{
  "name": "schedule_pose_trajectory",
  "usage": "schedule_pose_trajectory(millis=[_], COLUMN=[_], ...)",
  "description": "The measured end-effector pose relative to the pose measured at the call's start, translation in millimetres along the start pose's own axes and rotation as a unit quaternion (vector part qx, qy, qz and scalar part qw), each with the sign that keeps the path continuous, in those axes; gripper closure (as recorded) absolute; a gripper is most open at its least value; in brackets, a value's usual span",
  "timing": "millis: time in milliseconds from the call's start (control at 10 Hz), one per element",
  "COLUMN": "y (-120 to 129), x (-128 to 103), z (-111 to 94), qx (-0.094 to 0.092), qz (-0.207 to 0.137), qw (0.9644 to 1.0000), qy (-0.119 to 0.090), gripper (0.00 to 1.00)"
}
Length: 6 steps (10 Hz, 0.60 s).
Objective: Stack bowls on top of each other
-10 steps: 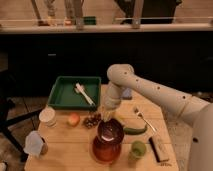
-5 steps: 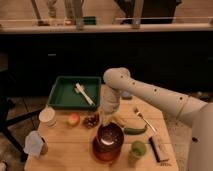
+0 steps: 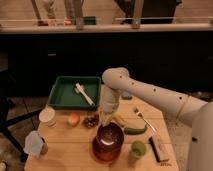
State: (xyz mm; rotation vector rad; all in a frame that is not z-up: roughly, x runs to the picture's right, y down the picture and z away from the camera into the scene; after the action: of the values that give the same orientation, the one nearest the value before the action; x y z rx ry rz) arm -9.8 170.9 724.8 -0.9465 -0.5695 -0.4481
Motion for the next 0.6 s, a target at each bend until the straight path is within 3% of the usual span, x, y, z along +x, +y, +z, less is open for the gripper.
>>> schedule_pose_trajectory(millis=[600], y=[-5], x=[-1], z=[11], qx=[-0.012], qz=[0.002], qw=[0.9999], qy=[-0.008], gripper=[1.0])
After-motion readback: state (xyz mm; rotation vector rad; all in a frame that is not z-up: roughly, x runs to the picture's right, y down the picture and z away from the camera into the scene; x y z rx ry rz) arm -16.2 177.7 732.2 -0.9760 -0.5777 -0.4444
